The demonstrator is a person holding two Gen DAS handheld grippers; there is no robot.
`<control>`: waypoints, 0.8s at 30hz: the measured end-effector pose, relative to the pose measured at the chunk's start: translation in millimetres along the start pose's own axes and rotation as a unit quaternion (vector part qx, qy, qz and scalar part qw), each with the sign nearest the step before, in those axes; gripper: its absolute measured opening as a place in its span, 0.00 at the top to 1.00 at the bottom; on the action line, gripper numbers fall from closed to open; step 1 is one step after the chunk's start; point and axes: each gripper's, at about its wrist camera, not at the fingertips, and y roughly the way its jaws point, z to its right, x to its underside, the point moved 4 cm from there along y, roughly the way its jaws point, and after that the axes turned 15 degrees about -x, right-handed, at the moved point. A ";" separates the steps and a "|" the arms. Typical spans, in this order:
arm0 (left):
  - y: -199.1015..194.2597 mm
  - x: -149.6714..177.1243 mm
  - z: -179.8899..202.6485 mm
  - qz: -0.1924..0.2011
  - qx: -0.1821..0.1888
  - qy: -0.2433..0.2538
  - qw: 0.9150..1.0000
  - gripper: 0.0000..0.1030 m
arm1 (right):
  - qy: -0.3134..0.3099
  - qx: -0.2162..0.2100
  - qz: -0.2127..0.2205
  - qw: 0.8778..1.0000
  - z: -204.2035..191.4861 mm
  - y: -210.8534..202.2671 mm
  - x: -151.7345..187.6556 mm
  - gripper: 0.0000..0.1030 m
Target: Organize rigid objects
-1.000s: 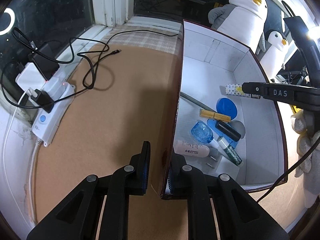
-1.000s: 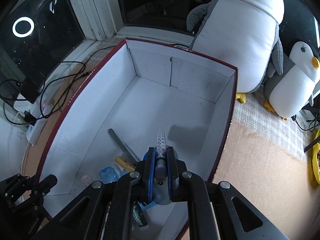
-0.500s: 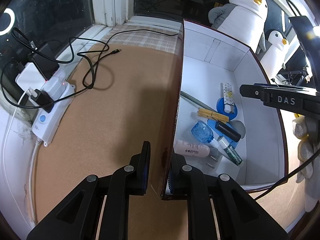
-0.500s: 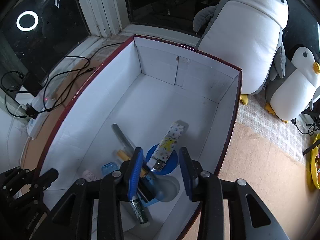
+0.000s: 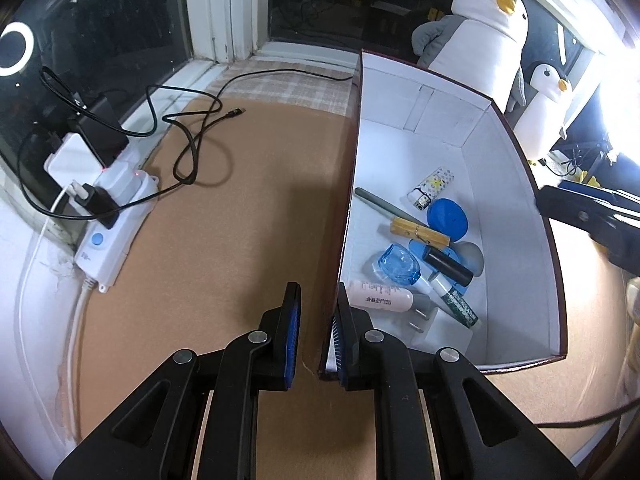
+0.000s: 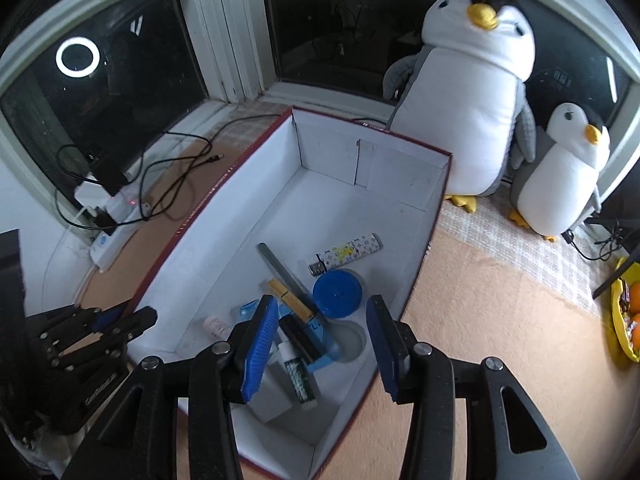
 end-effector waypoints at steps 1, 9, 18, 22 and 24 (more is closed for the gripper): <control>-1.8 0.7 -0.5 0.001 -0.001 0.000 1.000 0.87 | 0.000 0.001 0.005 1.000 -1.2 -6.4 2.7 0.54; -22.1 7.9 -5.2 0.011 -0.008 -0.005 1.000 0.87 | -0.009 0.006 0.036 0.999 -14.3 -44.6 21.2 0.46; -57.0 18.7 -11.1 0.030 -0.017 -0.022 0.999 0.76 | -0.027 0.014 0.064 0.997 -24.9 -81.8 44.5 0.39; -78.4 25.2 -8.4 0.050 -0.023 -0.027 0.998 0.62 | -0.036 0.018 0.075 0.996 -28.5 -97.6 55.4 0.39; -87.8 27.3 -5.6 0.059 -0.025 -0.028 0.998 0.57 | -0.041 0.023 0.082 0.995 -30.1 -105.9 60.6 0.39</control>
